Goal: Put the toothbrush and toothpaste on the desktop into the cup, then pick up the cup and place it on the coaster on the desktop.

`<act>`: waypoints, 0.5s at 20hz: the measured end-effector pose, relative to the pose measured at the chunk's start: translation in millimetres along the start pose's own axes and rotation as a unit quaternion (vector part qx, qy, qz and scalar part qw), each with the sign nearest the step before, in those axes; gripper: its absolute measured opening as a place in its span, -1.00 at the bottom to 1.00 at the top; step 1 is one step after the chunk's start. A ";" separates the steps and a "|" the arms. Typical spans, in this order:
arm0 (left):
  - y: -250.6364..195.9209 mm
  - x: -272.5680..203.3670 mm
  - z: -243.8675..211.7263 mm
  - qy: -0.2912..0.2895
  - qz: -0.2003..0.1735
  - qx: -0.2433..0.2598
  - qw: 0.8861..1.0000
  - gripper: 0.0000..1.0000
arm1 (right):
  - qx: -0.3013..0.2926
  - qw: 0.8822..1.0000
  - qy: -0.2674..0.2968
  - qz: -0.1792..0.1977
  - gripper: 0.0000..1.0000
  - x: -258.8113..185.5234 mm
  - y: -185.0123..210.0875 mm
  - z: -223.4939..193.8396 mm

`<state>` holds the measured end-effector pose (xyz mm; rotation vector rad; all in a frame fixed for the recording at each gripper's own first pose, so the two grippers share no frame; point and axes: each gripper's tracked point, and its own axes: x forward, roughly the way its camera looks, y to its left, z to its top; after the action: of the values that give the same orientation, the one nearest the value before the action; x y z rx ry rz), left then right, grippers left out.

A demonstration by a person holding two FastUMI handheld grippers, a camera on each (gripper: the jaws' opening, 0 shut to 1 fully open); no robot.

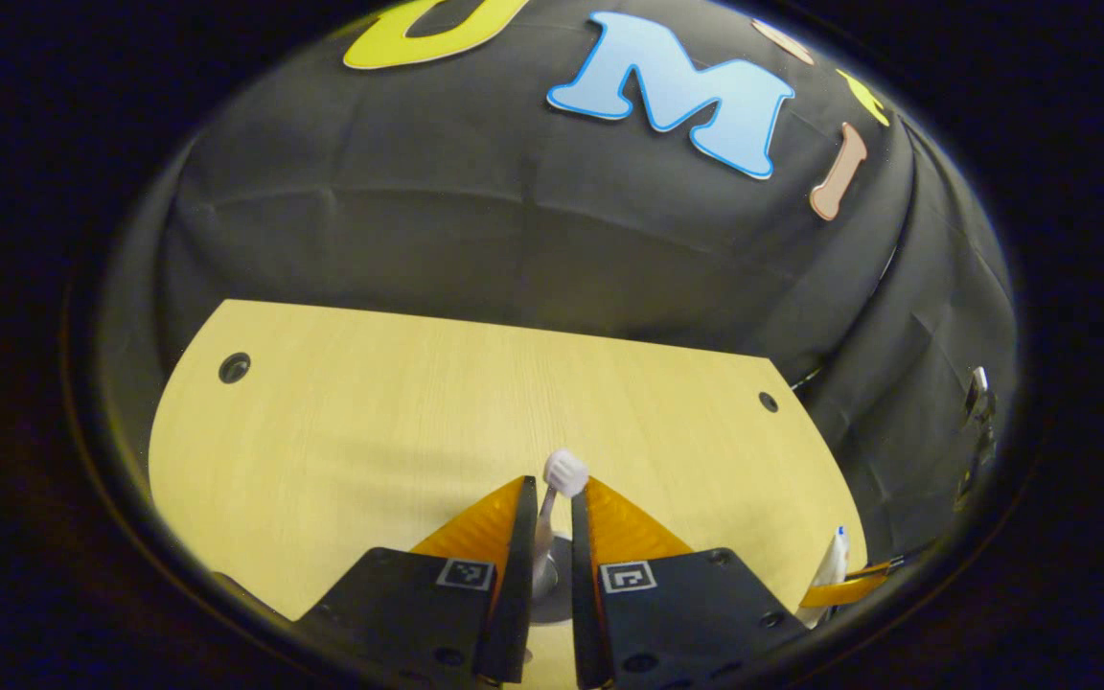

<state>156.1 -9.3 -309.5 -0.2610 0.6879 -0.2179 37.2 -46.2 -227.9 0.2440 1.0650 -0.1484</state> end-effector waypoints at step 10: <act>4.7 -31.1 -16.0 0.009 -0.007 -0.014 1.000 -0.32 | -0.032 0.999 -0.016 0.032 -0.54 1.3 45.8 16.2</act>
<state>122.8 1.4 -304.3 -0.2902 0.7068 -0.2243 62.5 -6.4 -215.8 0.2165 1.0282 -0.0601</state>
